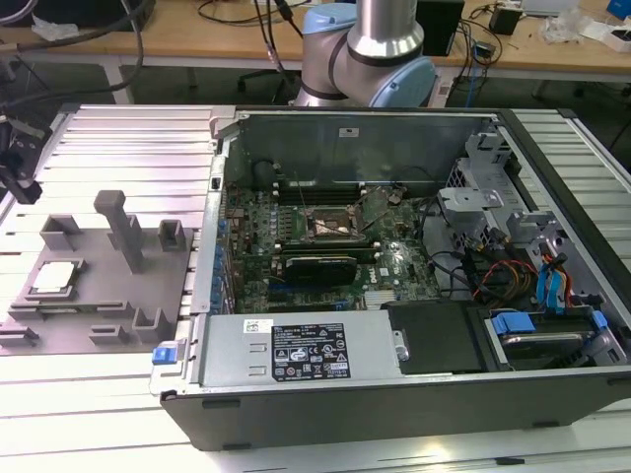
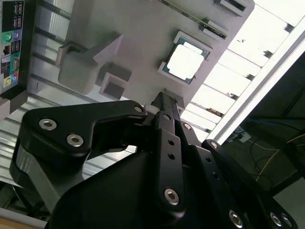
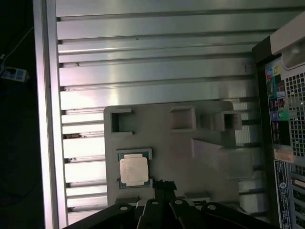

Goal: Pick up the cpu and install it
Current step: 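Reach for the cpu, then pick up the cpu and move it towards the insertion slot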

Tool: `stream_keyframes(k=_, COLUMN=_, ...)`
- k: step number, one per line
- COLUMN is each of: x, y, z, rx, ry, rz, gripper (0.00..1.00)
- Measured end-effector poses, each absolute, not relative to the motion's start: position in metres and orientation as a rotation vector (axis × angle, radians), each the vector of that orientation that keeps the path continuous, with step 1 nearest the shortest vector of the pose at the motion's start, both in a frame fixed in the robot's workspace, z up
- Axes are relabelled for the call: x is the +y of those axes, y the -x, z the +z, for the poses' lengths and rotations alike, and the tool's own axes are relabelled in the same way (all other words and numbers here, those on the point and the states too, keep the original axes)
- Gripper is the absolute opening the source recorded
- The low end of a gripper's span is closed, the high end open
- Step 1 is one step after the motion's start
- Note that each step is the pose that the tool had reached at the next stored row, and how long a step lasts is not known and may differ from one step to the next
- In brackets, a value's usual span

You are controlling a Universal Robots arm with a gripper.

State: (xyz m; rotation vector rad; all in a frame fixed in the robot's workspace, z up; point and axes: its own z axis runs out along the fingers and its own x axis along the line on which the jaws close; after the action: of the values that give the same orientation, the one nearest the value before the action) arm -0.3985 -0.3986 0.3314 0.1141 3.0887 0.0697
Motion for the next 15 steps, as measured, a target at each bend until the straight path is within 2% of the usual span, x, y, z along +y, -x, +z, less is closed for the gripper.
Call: stream_keyframes(k=15, x=-0.399, y=0.409, z=0.314, rx=3.089, ry=-0.114, rz=0.070, gripper=0.11)
